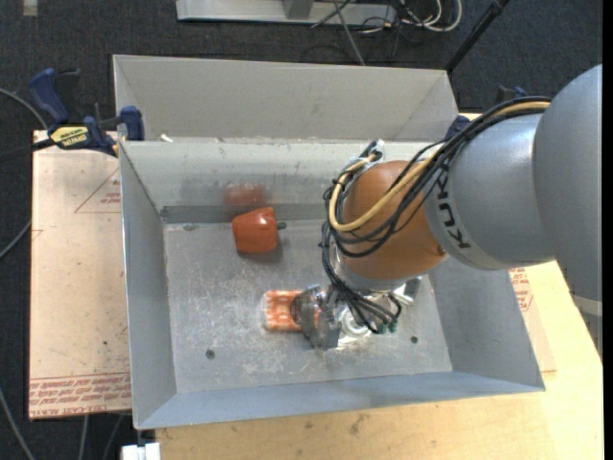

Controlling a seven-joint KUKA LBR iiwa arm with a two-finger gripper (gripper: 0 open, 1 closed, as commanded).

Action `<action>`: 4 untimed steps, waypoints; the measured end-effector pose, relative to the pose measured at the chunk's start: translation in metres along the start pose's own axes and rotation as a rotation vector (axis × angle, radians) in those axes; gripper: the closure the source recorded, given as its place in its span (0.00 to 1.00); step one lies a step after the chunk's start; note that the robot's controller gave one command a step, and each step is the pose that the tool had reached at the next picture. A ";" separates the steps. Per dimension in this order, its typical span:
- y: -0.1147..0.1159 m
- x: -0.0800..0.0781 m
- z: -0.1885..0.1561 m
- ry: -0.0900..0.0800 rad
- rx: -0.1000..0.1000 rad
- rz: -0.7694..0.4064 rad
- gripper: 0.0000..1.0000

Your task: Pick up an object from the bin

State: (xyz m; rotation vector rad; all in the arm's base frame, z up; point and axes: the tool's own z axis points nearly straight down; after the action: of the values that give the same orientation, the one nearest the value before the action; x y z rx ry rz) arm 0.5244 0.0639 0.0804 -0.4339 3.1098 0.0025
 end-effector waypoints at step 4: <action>0.028 -0.100 -0.021 0.009 -0.004 -0.008 0.00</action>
Offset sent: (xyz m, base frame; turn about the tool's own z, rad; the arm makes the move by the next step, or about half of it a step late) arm 0.0823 0.0567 0.0077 -0.0248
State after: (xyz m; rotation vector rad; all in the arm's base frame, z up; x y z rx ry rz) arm 0.6127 0.1178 0.1015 -0.4469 3.1171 0.0070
